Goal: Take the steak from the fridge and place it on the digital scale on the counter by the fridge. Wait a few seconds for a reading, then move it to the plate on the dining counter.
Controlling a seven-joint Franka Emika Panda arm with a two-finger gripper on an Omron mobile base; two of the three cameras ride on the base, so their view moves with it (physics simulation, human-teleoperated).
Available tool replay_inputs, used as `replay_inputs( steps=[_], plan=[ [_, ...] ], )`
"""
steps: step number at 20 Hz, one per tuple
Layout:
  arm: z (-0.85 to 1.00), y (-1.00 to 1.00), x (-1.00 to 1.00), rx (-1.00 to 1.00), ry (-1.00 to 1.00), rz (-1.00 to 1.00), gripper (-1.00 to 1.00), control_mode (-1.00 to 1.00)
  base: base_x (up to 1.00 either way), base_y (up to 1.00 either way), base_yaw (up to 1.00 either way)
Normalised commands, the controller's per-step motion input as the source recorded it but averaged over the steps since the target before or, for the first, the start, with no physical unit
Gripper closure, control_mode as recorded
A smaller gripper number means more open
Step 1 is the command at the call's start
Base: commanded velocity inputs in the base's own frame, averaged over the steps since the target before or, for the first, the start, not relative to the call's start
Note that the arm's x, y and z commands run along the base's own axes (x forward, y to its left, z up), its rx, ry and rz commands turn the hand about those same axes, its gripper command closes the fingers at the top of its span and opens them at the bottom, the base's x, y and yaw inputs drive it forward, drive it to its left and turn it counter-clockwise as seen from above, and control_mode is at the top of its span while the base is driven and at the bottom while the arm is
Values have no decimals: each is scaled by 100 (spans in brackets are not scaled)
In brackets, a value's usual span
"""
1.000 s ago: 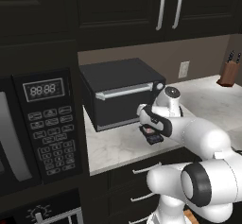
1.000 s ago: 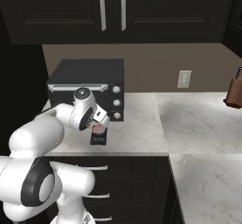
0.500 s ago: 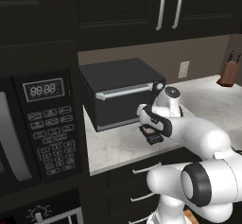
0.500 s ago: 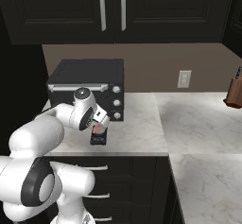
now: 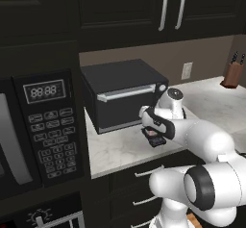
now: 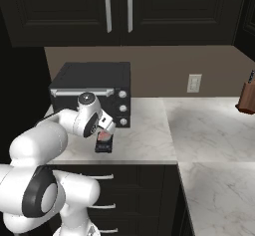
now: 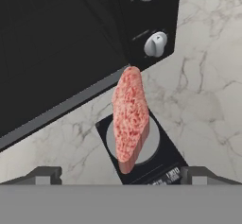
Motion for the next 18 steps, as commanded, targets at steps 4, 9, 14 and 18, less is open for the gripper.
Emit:
replay_inputs(
  steps=[4, 9, 14, 18],
  plan=[
    [0, 0, 0, 0, 0, 0, -100, -100, 0, 0, 0],
    [0, 0, 0, 0, 0, 0, -100, -100, 0, 0, 0],
    [-11, 0, 0, 0, -4, 0, -100, -100, 0, 0, 0],
    [-28, 0, 0, -3, 0, 0, -100, -100, 0, 0, 0]
  ],
)
